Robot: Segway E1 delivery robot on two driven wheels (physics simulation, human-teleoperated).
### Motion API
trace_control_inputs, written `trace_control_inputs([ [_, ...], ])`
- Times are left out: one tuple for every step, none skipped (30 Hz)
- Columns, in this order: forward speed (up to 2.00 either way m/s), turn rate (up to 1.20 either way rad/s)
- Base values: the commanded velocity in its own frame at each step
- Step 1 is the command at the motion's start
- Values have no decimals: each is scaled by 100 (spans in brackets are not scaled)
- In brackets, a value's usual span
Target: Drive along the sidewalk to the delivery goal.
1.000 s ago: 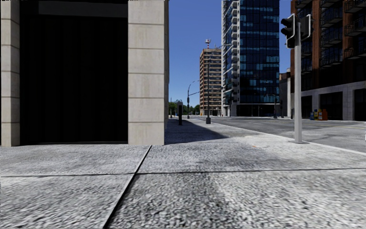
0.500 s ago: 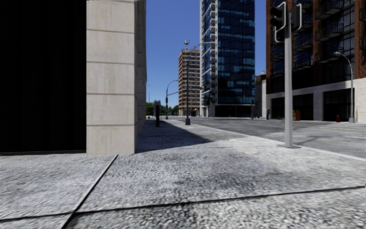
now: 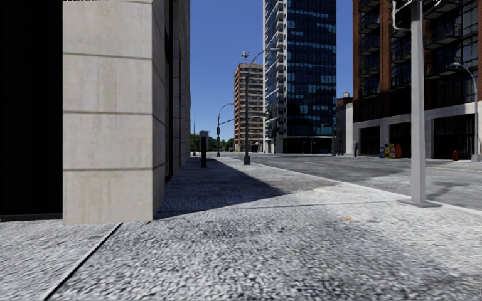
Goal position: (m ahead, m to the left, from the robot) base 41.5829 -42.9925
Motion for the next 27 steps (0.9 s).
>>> trace_control_inputs([
  [200, 0],
  [200, 0],
  [198, 0],
  [196, 0],
  [194, 0],
  [193, 0],
  [193, 0],
  [193, 0],
  [193, 0],
  [193, 0],
  [193, 0],
  [195, 0],
  [200, 0],
  [199, 0],
  [196, 0],
  [200, 0],
  [200, 0],
  [200, 0],
  [200, 0],
  [200, 0],
  [200, 0],
  [200, 0],
  [200, 0],
  [200, 0],
  [200, 0],
  [200, 0],
  [200, 0],
])
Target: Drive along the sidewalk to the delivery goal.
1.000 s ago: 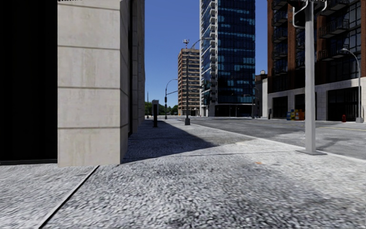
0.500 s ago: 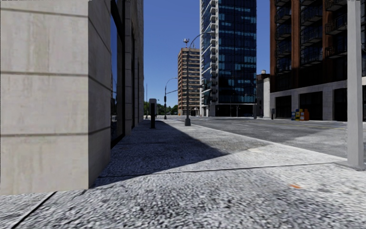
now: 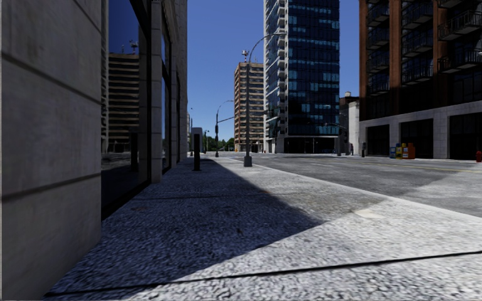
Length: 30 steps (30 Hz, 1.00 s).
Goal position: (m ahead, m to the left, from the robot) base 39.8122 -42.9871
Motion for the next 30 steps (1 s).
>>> trace_control_inputs([
  [200, 0],
  [200, 0],
  [200, 0],
  [200, 0],
  [200, 0],
  [200, 0],
  [200, 0],
  [200, 0],
  [200, 0],
  [200, 0],
  [200, 0],
  [200, 0],
  [200, 0],
  [200, 0],
  [200, 0],
  [200, 0],
  [200, 0],
  [200, 0],
  [200, 0],
  [200, 0],
  [200, 0],
  [200, 0],
  [200, 0],
  [200, 0],
  [200, 0],
  [200, 0],
  [200, 0],
  [200, 0],
  [200, 0],
  [200, 0],
])
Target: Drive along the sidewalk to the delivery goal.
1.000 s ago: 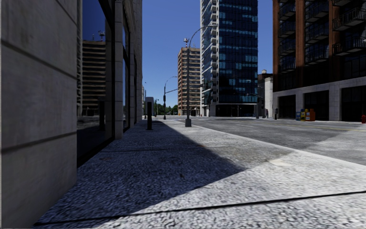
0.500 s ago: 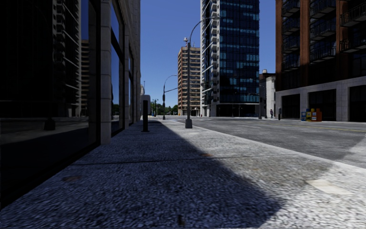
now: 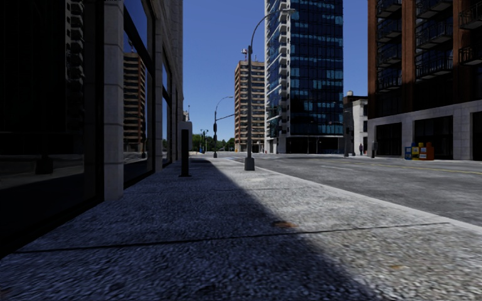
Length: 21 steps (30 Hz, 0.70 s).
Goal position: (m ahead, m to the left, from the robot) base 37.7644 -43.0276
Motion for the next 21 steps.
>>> trace_control_inputs([
  [200, 0],
  [200, 0],
  [200, 0],
  [200, 0],
  [200, 0],
  [200, 0],
  [200, 0],
  [200, 0],
  [200, 0],
  [200, 0],
  [200, 0],
  [200, 0],
  [200, 0],
  [200, 0],
  [200, 0],
  [200, 0],
  [200, 0],
  [200, 0],
  [200, 0],
  [200, 0],
  [200, 0],
])
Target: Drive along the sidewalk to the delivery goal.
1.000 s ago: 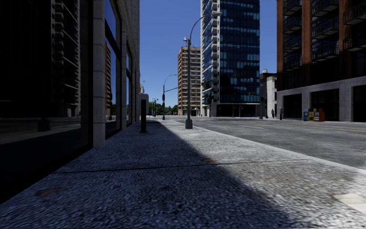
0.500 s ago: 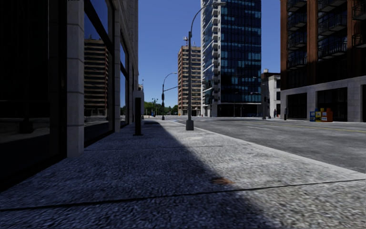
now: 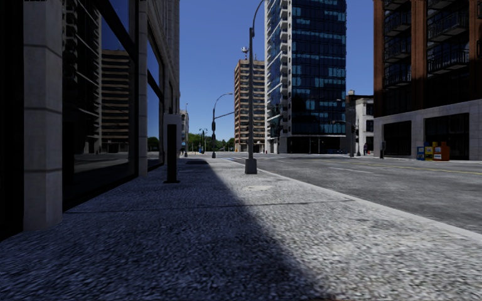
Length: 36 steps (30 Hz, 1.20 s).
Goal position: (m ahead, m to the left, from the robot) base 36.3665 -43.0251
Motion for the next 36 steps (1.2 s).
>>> trace_control_inputs([
  [200, 0],
  [200, 0],
  [200, 0],
  [200, 0],
  [200, 0],
  [200, 0],
  [200, 0],
  [200, 0],
  [200, 0],
  [200, 0],
  [200, 0],
  [200, 0],
  [200, 0],
  [200, 0],
  [200, 0],
  [200, 0],
  [200, 0],
  [200, 1],
  [200, 5],
  [200, 6],
  [200, 6],
  [200, 9],
  [200, 12],
  [200, 14],
  [200, 14],
  [200, 14],
  [200, 14],
  [200, 14],
  [200, 15],
  [200, 15],
  [200, 15],
  [200, 15],
  [200, 15],
  [200, 15],
  [200, 15],
  [200, 19],
])
